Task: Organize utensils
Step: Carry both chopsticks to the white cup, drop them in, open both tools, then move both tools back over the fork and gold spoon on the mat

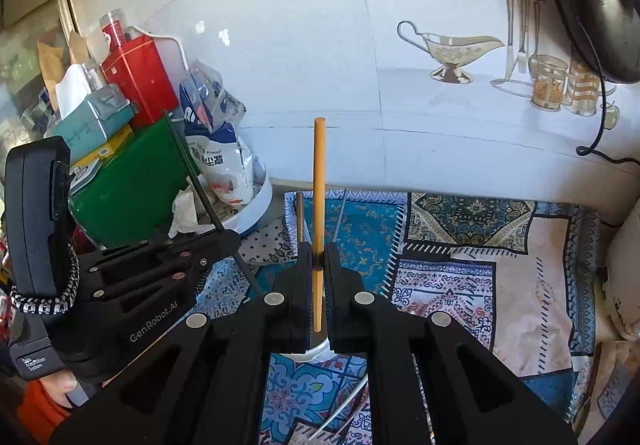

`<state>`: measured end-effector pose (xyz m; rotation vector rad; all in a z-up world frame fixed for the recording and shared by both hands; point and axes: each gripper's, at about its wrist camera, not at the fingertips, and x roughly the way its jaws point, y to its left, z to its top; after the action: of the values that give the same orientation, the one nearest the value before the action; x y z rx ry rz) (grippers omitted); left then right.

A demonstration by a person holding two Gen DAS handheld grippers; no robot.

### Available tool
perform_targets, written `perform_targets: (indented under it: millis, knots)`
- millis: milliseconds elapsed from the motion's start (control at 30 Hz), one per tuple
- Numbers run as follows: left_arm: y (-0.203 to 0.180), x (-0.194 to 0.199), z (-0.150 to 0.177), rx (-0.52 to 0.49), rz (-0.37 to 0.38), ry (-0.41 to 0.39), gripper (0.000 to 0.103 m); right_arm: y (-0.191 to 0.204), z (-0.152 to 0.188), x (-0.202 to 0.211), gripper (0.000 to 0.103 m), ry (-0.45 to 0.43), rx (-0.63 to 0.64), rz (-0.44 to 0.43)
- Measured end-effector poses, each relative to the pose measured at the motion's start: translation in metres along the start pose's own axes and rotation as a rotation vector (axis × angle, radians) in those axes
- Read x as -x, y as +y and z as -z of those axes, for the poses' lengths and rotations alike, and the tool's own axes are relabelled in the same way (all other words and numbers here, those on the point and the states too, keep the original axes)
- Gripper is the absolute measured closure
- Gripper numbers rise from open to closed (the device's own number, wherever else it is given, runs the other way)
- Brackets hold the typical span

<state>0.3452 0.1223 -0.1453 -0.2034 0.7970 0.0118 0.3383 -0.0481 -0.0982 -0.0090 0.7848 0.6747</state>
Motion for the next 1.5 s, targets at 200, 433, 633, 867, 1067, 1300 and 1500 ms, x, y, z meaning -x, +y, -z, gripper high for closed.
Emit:
perform_targets:
  millis: [200,433,633,867,1067,1300,1500]
  knots:
    - [0.014,-0.031,0.013,-0.006,0.002,0.090,0.100,0.006,0.011,-0.034,0.098,0.077,0.000,0.012]
    - [0.024,-0.057,0.025,0.010,0.018,0.165,0.100,0.003,0.022,-0.065,0.098,0.165,-0.012,0.041]
    - [0.026,-0.064,0.026,0.014,0.023,0.188,0.100,0.003,0.023,-0.076,0.098,0.200,-0.008,0.054]
    - [0.024,-0.056,0.022,0.021,0.012,0.174,0.099,0.002,0.023,-0.075,0.085,0.217,0.000,0.054]
    - [0.016,-0.039,0.019,0.024,-0.006,0.143,0.094,0.000,0.022,-0.057,0.074,0.180,0.013,0.064]
    - [-0.006,-0.018,0.018,0.013,-0.030,0.095,0.081,-0.013,0.022,-0.026,0.069,0.124,0.026,0.090]
    - [-0.033,-0.009,0.019,0.007,-0.024,0.068,0.068,-0.037,0.028,0.000,0.065,0.092,0.019,0.113]
